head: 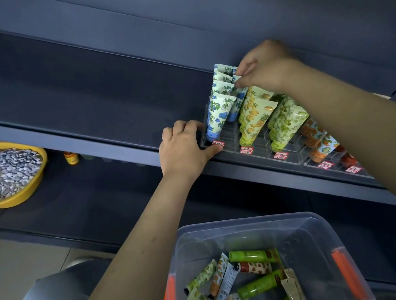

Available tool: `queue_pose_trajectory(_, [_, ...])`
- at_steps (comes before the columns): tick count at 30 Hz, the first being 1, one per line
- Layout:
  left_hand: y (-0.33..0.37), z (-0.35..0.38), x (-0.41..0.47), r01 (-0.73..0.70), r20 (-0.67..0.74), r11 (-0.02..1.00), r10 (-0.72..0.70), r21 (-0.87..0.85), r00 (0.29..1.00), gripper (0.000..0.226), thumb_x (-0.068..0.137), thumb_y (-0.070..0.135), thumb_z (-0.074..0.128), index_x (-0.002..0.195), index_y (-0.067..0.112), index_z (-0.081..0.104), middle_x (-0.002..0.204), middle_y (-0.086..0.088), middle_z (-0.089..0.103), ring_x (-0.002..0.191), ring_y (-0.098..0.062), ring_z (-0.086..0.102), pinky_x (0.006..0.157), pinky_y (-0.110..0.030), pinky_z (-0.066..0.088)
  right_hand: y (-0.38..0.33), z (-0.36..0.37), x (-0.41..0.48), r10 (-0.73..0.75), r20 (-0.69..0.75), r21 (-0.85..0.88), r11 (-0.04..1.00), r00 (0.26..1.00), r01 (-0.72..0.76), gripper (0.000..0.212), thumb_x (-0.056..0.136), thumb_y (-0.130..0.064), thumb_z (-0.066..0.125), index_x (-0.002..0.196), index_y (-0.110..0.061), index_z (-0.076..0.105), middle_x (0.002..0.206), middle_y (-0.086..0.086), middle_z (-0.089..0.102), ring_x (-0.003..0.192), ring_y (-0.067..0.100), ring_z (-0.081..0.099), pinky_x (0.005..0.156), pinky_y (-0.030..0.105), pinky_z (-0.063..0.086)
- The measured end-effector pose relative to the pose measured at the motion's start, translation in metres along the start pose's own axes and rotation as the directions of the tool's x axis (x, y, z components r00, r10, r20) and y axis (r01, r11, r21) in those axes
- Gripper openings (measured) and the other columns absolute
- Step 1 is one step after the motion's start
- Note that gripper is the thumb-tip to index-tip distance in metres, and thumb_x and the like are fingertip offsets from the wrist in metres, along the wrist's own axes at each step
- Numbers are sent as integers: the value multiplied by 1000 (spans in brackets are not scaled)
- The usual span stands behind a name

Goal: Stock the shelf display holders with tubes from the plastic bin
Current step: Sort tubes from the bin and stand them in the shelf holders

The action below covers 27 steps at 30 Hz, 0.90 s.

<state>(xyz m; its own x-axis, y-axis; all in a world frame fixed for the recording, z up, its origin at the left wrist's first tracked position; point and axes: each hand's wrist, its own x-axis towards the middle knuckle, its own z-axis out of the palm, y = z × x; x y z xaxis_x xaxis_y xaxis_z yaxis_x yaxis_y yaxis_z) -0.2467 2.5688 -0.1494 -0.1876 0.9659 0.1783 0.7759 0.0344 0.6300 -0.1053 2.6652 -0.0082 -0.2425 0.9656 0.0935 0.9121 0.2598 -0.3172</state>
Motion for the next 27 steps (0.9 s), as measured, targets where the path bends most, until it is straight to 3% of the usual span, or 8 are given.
queue_pose_trajectory(4, [6,-8,0,41,87,999,-40,-17,995,58,75,58,67,123,29,51,128,5,45,120,-21,34,94,-30,37,1,-11,-8,1,-26,80,997,1000,1,14,73,-22,79,84,-25,71,88,-7,70,88,12,66,83,32,54])
queue_pose_trajectory(8, [12,-28,2,72,198,991,-48,-113,979,60,78,46,71,128,19,50,129,-3,49,121,-24,41,97,-29,36,3,-25,-28,-43,-81,112,992,996,52,19,74,-21,78,91,-20,72,92,-4,72,69,5,61,67,26,52])
queue_pose_trajectory(11, [22,-48,-5,54,165,991,-33,-120,986,63,83,36,70,136,13,45,137,-8,46,125,-25,44,102,-33,39,3,-38,-54,-119,-104,75,989,987,127,22,74,-24,78,95,-20,71,93,-2,71,78,8,62,78,29,52])
queue_pose_trajectory(14, [39,-66,-23,-59,45,998,61,-37,997,55,85,32,67,134,14,48,135,-9,49,123,-29,45,101,-42,41,3,-51,-90,-183,-102,-6,983,978,184,27,75,-32,77,99,-25,70,94,-8,67,93,12,62,92,34,49])
queue_pose_trajectory(19, [65,-75,-77,-250,-129,968,253,38,959,39,88,25,64,125,15,57,124,-5,57,113,-28,49,93,-42,46,22,-50,-165,-224,-86,-35,974,971,222,32,77,-33,74,108,-27,67,103,-10,66,103,15,59,93,36,47])
queue_pose_trajectory(23, [66,-54,-118,-334,-136,940,340,69,931,33,88,22,64,119,13,61,119,-5,60,107,-29,54,89,-40,47,55,-22,-219,-202,-73,-40,979,977,200,35,78,-33,74,111,-24,67,110,-3,66,104,20,57,90,39,48])
queue_pose_trajectory(27, [49,-18,-150,-340,-32,938,343,64,939,34,85,23,67,117,12,62,113,-6,63,104,-29,57,87,-40,49,89,21,-267,-101,20,44,994,995,100,37,81,-30,72,116,-22,65,116,-4,64,112,18,52,95,35,45])
